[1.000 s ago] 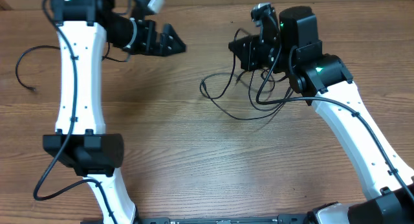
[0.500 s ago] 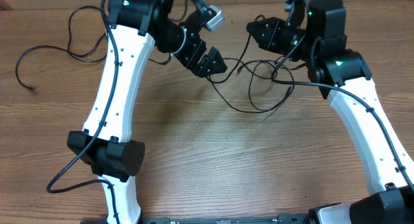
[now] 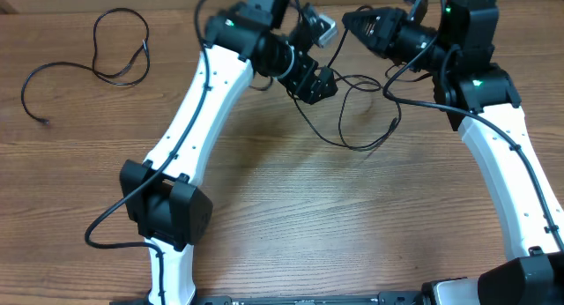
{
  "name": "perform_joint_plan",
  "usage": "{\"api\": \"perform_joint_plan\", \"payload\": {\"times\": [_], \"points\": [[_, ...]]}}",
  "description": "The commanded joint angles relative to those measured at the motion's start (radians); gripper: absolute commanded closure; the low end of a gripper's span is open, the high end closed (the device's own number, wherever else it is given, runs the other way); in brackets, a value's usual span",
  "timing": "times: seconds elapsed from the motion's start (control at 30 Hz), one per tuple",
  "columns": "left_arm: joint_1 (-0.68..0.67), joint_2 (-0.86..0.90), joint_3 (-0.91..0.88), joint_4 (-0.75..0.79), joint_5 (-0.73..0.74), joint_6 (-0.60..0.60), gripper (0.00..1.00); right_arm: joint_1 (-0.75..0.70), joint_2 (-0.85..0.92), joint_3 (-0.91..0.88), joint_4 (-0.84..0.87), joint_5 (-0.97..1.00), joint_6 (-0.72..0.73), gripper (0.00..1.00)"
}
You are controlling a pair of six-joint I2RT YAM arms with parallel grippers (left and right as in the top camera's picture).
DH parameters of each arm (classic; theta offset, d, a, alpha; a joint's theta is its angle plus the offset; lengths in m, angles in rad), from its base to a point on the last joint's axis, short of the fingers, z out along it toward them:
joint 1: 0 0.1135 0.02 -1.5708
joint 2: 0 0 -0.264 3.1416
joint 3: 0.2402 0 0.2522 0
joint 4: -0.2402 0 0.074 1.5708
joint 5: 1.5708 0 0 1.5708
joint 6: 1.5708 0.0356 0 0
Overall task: Untangle cables
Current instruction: 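Lift the cable with the right gripper and bring the left gripper toward it, then pull one black cable away with the left gripper toward the lower left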
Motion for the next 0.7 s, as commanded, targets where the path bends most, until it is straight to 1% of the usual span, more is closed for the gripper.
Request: {"api": "perform_joint_plan", "payload": {"times": [0.0, 0.03, 0.07, 0.13, 0.2, 0.23, 0.3, 0.33, 0.4, 0.43, 0.47, 0.53, 0.67], "points": [[-0.009, 0.019, -0.121, 0.084, -0.011, -0.129, 0.67, -0.019, -0.023, 0.029, 0.030, -0.015, 0.035, 0.96], [-0.009, 0.019, -0.138, 0.100, -0.012, -0.150, 0.94, -0.022, -0.023, 0.029, 0.028, -0.005, 0.034, 0.96], [-0.007, 0.019, -0.151, 0.112, -0.012, -0.169, 0.96, -0.026, -0.023, 0.029, 0.023, 0.005, 0.021, 0.96], [-0.005, 0.019, -0.158, 0.128, -0.011, -0.213, 0.95, -0.027, -0.023, 0.029, -0.021, 0.060, 0.016, 0.96], [-0.005, 0.018, -0.156, 0.150, 0.003, -0.269, 0.96, -0.027, -0.023, 0.027, -0.109, 0.140, 0.001, 0.96], [-0.005, 0.017, -0.156, 0.163, 0.023, -0.291, 0.96, -0.027, -0.023, 0.027, -0.159, 0.177, -0.031, 0.96], [-0.005, 0.017, -0.156, 0.185, 0.072, -0.303, 0.96, -0.026, -0.023, 0.027, -0.260, 0.244, -0.079, 0.95], [-0.005, 0.017, -0.156, 0.189, 0.098, -0.307, 0.96, -0.026, -0.023, 0.027, -0.313, 0.278, -0.090, 0.88], [-0.005, 0.017, -0.156, 0.188, 0.131, -0.319, 0.96, -0.026, -0.023, 0.027, -0.397, 0.352, -0.090, 0.69], [-0.005, 0.017, -0.156, 0.187, 0.148, -0.326, 0.96, -0.026, -0.023, 0.027, -0.439, 0.391, -0.090, 0.62], [-0.005, 0.017, -0.156, 0.188, 0.160, -0.328, 0.96, -0.026, -0.023, 0.027, -0.480, 0.423, -0.090, 0.57], [-0.005, 0.017, -0.156, 0.193, 0.178, -0.329, 0.96, -0.026, -0.023, 0.026, -0.554, 0.457, -0.090, 0.50], [0.007, 0.013, -0.147, 0.222, 0.237, -0.367, 0.96, -0.026, -0.020, 0.020, -0.684, 0.479, -0.090, 0.34]]}}
